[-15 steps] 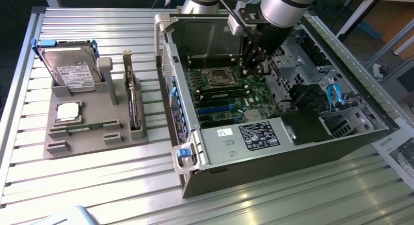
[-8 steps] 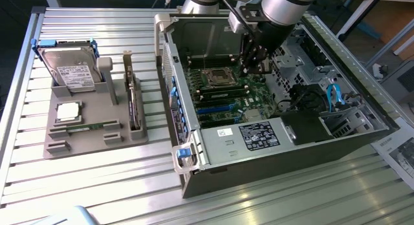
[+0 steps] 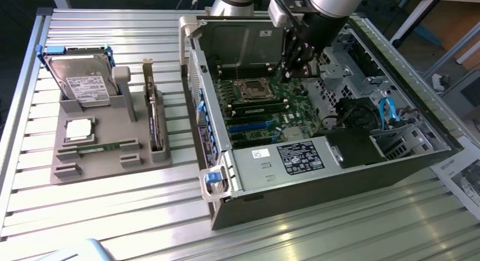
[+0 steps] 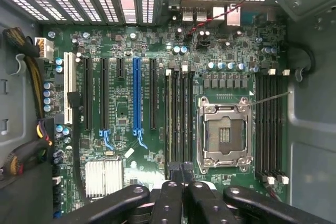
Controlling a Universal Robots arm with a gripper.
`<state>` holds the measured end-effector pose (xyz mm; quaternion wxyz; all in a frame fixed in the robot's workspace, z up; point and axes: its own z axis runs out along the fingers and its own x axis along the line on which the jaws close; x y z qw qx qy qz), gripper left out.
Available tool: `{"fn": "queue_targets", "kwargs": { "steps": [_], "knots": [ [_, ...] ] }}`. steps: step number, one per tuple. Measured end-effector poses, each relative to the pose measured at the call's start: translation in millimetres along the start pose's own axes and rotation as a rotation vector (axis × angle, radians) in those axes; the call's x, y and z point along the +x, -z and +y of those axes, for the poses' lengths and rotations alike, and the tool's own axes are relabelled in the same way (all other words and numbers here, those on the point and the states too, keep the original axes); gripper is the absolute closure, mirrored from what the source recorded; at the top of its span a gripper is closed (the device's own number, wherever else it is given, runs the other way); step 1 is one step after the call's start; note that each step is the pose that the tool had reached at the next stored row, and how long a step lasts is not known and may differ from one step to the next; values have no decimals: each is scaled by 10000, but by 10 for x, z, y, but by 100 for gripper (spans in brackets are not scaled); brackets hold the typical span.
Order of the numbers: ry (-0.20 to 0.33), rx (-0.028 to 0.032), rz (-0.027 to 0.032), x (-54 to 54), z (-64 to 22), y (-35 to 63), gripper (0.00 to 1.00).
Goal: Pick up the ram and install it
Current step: 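Press down the ram until it locks into place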
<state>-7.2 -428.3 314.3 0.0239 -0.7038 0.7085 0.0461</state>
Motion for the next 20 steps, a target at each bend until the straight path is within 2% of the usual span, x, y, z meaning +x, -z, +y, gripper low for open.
{"fn": "queue_targets", "kwargs": {
  "steps": [5,13,16,20],
  "knots": [
    [0,0,0,-8,3,85,90],
    [0,0,-1,-16,5,165,90],
    [0,0,0,-23,7,227,90],
    [0,1,-3,-25,8,257,90]
  ]
}}
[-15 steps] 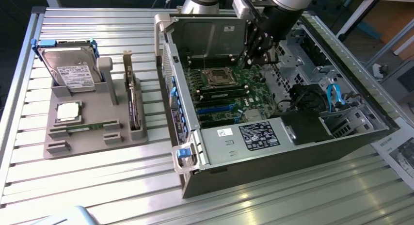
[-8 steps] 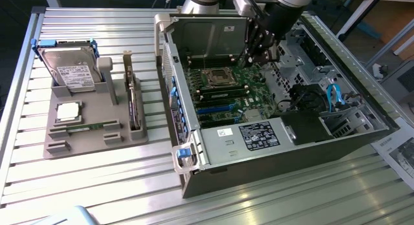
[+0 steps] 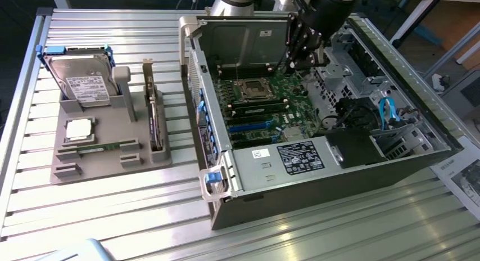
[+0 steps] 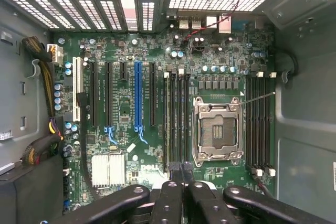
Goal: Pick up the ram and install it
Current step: 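Press down the ram until it locks into place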
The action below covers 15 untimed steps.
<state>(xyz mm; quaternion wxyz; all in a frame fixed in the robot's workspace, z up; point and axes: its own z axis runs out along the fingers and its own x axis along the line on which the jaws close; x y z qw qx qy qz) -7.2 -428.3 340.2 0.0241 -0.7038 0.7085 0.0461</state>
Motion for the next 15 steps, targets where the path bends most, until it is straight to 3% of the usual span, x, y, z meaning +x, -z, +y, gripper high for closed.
{"fn": "queue_targets", "kwargs": {
  "steps": [13,14,15],
  "knots": [
    [0,-1,2,0,0,1,90],
    [-60,6,-1,0,0,1,90],
    [-468,46,-11,0,-1,1,90]
  ]
}}
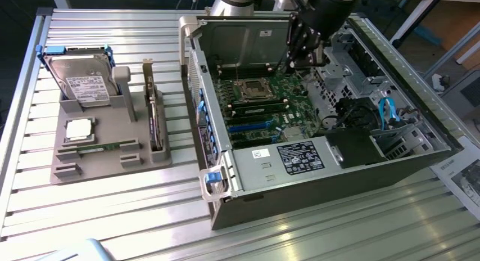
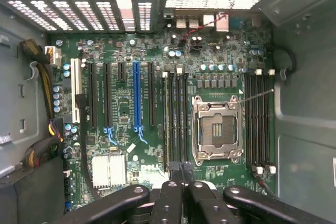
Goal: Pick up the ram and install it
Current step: 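Press down the ram until it locks into place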
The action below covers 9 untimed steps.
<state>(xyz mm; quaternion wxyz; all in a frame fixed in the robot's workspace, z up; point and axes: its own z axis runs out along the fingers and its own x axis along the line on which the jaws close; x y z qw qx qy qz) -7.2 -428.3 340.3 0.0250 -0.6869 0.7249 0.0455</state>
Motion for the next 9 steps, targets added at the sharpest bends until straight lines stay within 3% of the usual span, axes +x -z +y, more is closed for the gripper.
{"fn": "queue_targets", "kwargs": {
  "steps": [2,6,9],
  "knots": [
    [-955,95,-31,0,1,0,90],
    [-1839,183,-60,0,1,-1,90],
    [-3210,319,-103,1,1,-2,90]
  ]
}}
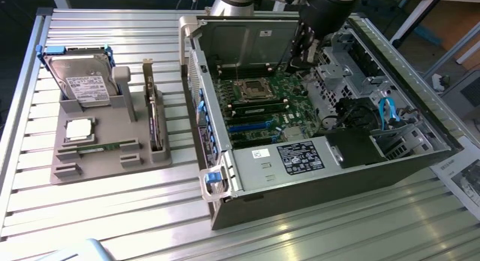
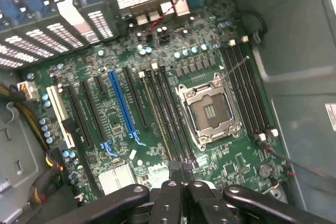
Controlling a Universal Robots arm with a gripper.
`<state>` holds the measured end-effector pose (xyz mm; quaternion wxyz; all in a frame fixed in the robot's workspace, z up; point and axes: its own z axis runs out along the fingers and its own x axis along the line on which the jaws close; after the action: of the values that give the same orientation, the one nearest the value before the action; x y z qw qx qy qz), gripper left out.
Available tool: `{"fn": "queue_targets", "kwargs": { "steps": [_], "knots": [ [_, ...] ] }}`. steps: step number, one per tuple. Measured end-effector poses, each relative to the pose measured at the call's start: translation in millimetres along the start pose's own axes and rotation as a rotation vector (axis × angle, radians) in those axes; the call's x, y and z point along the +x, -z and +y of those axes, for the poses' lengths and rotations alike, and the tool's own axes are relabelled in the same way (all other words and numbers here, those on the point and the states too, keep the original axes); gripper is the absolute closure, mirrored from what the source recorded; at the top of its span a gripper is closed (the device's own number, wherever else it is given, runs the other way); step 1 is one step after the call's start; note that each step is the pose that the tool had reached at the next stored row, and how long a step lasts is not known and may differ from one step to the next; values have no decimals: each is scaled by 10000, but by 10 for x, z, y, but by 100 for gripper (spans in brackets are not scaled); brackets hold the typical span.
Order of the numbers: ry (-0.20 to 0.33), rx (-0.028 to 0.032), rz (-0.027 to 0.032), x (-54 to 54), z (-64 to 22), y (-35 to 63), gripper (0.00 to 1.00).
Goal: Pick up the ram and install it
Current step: 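Press down the ram until it locks into place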
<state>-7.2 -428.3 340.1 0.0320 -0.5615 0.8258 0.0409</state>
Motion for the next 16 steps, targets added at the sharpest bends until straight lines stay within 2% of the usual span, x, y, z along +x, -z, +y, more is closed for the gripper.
{"fn": "queue_targets", "kwargs": {
  "steps": [2,3,5,7,16],
  "knots": [
    [-460,45,-14,0,0,-1,90],
    [-949,94,-29,1,0,-3,90],
    [-1316,130,-41,1,0,-5,90],
    [-2043,203,-65,1,0,-10,90],
    [-3967,394,-125,2,-1,-21,90]
  ]
}}
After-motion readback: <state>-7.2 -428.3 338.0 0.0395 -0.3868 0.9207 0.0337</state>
